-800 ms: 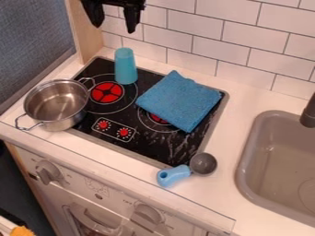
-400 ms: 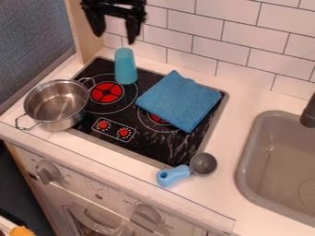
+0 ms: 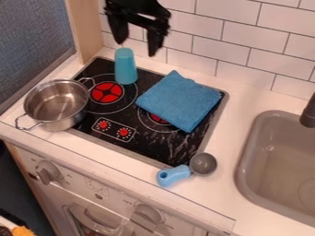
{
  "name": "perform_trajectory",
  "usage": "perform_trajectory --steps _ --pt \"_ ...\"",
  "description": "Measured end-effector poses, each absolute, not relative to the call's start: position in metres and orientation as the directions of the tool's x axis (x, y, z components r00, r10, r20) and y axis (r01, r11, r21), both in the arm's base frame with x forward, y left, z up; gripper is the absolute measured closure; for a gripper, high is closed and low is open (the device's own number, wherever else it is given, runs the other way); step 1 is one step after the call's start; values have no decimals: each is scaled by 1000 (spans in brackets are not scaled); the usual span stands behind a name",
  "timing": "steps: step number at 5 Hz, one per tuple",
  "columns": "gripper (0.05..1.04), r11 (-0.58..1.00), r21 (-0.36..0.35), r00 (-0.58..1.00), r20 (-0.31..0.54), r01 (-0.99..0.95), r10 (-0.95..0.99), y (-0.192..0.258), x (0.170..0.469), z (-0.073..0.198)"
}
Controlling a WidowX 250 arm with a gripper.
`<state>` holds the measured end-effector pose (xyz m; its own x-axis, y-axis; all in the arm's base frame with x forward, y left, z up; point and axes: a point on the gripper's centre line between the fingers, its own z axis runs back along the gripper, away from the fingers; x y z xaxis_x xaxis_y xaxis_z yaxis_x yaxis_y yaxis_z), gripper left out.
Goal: Put the blue spoon on the top of the blue towel
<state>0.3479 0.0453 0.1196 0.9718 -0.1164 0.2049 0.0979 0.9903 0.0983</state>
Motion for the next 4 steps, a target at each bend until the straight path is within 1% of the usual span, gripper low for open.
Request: perform_trajectory --steps 1,2,4 --pt "84 966 129 949 195 225 -248 17 330 117" --pt "84 938 140 925 173 318 -340 -9 306 107" --pt "84 832 176 834 88 525 -545 -59 262 76"
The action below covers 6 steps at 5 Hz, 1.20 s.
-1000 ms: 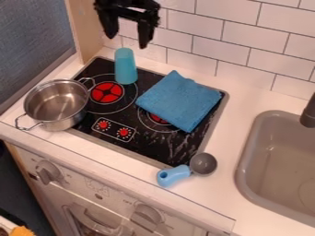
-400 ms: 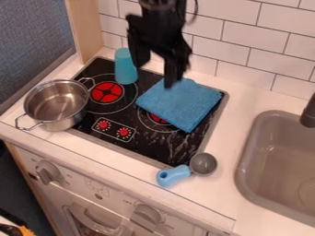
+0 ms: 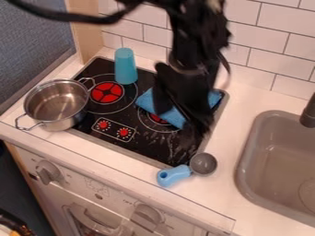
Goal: Put the blue spoon on the top of the blue towel
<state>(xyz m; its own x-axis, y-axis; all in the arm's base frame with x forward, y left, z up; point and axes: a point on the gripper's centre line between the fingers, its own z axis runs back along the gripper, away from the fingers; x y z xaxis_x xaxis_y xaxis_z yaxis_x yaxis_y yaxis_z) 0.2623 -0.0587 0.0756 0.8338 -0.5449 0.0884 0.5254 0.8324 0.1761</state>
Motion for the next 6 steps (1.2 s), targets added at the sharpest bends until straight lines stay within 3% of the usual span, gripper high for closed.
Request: perform_trajectory --steps 1,3,6 --pt "84 796 174 801 58 579 -596 -65 245 58" --pt "84 787 167 789 70 594 -610 -60 249 42" --pt "84 800 81 795 82 595 -600 -63 248 15"
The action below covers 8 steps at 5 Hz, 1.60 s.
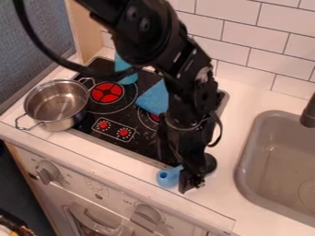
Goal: Put the blue spoon on the top of the blue towel
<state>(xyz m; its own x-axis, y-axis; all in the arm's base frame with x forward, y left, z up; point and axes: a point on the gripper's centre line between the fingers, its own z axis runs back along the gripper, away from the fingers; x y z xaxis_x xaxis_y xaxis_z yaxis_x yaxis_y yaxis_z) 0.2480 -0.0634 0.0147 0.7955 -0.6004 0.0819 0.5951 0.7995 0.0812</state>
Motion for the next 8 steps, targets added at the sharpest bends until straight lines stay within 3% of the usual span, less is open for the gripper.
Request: perform_trajectory --steps 1,2,3,6,8 --pt "150 795 76 795 39 602 -605 -63 247 5" --pt "462 793 87 794 37 603 -607 -63 248 5" --pt "704 785 85 785 36 614 -618 -65 248 5" --pt "732 772 79 774 8 631 -634 -70 240 11" --pt "732 793 79 794 16 605 -607 -62 265 51"
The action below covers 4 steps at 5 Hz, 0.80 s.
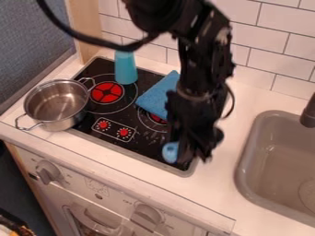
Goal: Put the blue spoon on the top of the blue towel
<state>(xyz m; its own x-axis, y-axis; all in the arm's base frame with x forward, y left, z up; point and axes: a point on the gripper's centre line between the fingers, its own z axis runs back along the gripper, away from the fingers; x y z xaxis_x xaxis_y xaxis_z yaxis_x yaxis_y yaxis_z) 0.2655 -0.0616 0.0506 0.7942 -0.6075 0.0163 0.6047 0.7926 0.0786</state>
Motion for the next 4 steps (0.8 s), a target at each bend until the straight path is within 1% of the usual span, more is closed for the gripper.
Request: perform_trajectory --steps 1,2,3,4 --pt "732 793 118 796 31 597 -604 -57 289 76" --pt "732 794 119 795 48 596 -604 -43 314 84" --pt "732 804 132 808 40 579 -588 -25 337 88" --pt "732 805 135 811 12 578 -585 -12 355 81"
